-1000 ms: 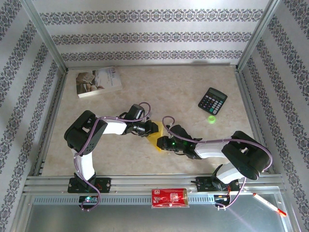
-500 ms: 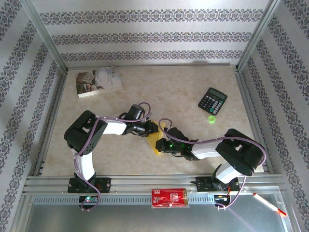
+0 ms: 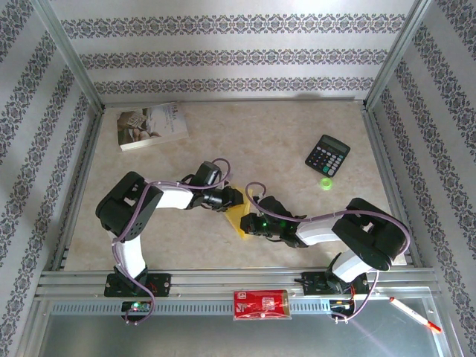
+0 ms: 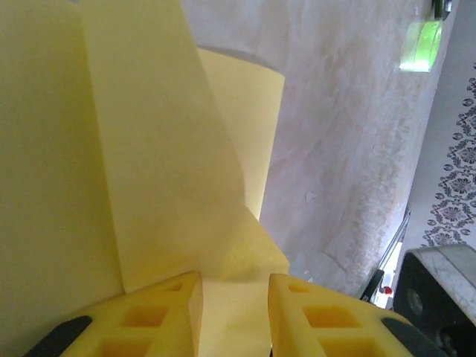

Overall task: Fold a paper plane with a square sheet of paper (pick it up from the middle)
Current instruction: Fourth fold the wing at the center of the table.

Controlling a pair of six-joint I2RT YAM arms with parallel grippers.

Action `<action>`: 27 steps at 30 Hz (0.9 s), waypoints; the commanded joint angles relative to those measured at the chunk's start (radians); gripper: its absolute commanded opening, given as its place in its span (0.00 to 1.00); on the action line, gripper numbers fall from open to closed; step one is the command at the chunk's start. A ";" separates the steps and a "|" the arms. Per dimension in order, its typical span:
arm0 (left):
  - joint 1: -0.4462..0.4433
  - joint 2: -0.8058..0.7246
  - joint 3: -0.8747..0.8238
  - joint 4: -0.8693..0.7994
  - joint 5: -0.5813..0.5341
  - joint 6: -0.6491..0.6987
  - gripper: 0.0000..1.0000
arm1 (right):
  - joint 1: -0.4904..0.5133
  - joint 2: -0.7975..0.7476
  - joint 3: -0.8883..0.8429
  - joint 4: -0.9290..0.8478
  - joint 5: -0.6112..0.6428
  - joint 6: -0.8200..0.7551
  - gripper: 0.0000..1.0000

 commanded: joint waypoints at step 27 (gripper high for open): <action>0.038 0.012 0.061 -0.079 0.003 0.023 0.30 | -0.077 0.030 -0.013 -0.122 -0.099 -0.168 0.04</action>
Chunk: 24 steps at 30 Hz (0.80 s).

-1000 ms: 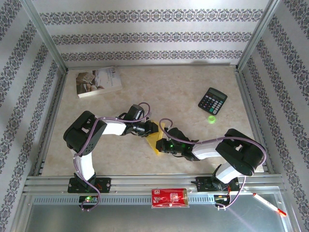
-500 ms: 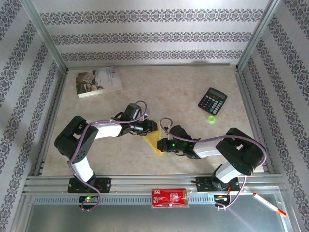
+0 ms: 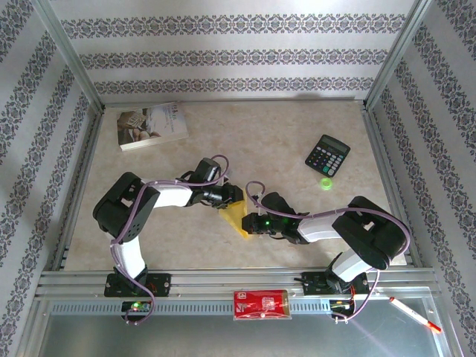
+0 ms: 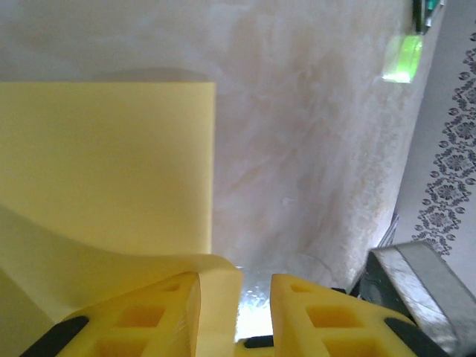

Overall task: Fold a paper plane with a square sheet of paper (pick it up from the middle)
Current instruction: Fourth fold the wing at the center of the table.

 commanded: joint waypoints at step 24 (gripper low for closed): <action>0.030 0.076 -0.045 0.031 -0.005 0.039 0.29 | -0.049 -0.082 0.007 -0.109 -0.036 0.071 0.19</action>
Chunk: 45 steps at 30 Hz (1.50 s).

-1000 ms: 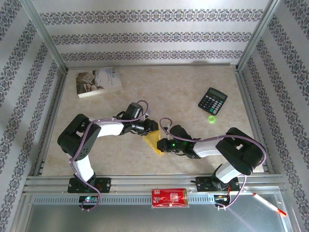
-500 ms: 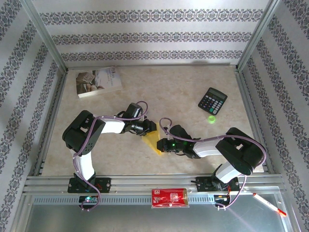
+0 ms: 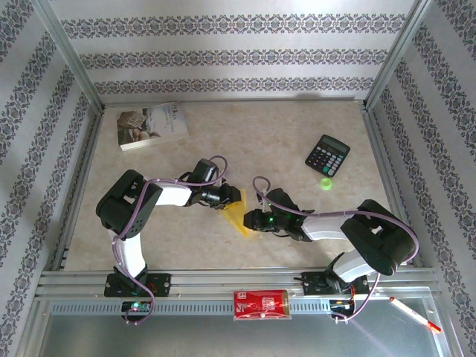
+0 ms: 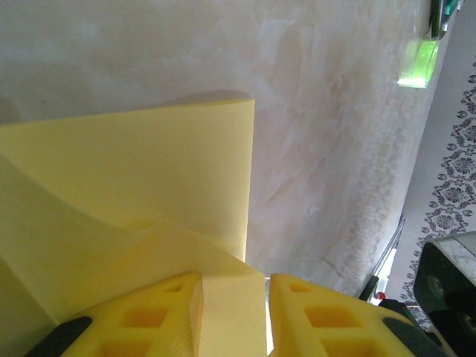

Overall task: Fold a paper plane with a square sheet of paper (pick it up from the middle)
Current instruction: Fourth fold the wing at the center of the table.

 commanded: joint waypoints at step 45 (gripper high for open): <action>0.007 0.033 -0.042 -0.017 -0.036 0.016 0.29 | 0.129 0.006 -0.042 -0.001 0.124 0.113 0.05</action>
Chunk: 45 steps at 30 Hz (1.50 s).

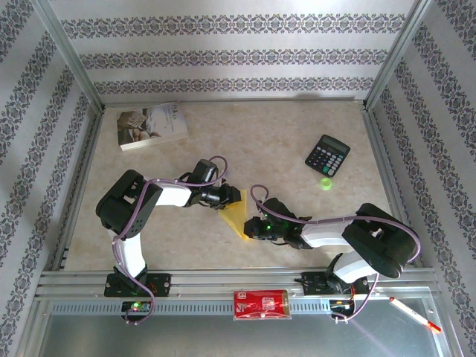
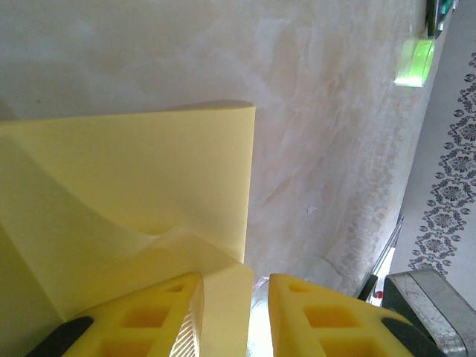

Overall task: Fold a paper plane with a square sheet of paper (pick it up from the middle)
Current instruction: Fourth fold the wing at the center of the table.

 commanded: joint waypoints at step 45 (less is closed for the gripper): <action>0.008 0.029 -0.031 -0.045 -0.042 0.027 0.29 | 0.033 -0.082 -0.024 -0.034 0.031 0.014 0.08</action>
